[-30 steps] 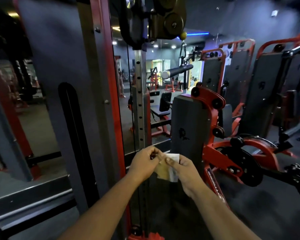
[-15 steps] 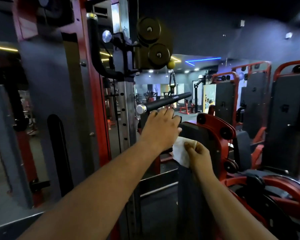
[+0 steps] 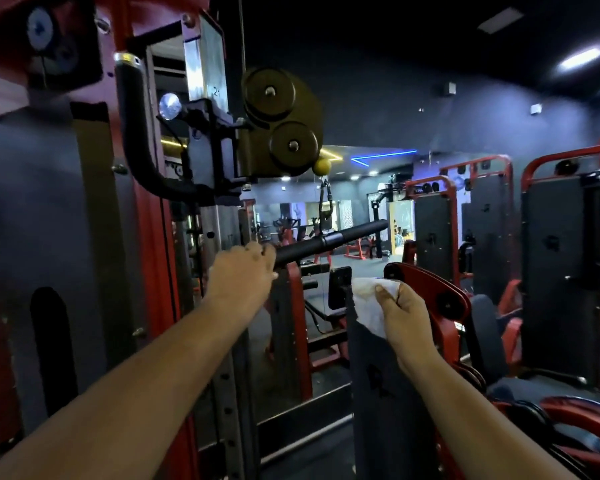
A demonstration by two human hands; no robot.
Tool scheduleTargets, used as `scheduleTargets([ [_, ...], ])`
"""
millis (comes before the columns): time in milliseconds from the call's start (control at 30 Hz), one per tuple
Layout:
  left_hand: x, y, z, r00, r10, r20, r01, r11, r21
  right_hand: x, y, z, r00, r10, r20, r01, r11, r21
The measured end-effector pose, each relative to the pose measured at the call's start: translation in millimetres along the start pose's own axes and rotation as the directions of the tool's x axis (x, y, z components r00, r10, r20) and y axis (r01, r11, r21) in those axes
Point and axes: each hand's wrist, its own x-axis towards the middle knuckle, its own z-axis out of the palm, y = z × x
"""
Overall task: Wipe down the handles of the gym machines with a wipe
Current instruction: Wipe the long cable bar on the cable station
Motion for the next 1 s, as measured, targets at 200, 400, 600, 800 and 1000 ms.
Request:
scheduleTargets([
  [200, 37, 7, 25, 1.0, -0.011, 0.02, 0.011, 1.0, -0.016, 69, 9, -8, 0.992, -0.12, -0.045, 0.111, 0.98, -0.167],
  [400, 99, 56, 38, 0.998, 0.024, 0.063, -0.015, 0.991, -0.131, 141, 1, -14, 0.926, -0.374, 0.044, 0.356, 0.829, -0.432],
  [600, 146, 82, 58, 0.996, 0.02, 0.082, -0.002, 0.975, -0.222, 228, -8, -45, 0.831, -0.54, -0.136, 0.425, 0.773, -0.471],
  [800, 149, 86, 70, 1.0, 0.006, 0.012, -0.004, 0.988, -0.153, 276, 24, -36, 0.836, -0.548, -0.028, 0.378, 0.612, -0.695],
  [1000, 145, 82, 68, 0.999, -0.025, 0.034, 0.028, 0.995, -0.097, 235, 61, 30, 0.925, -0.375, 0.052, 0.335, 0.748, -0.572],
])
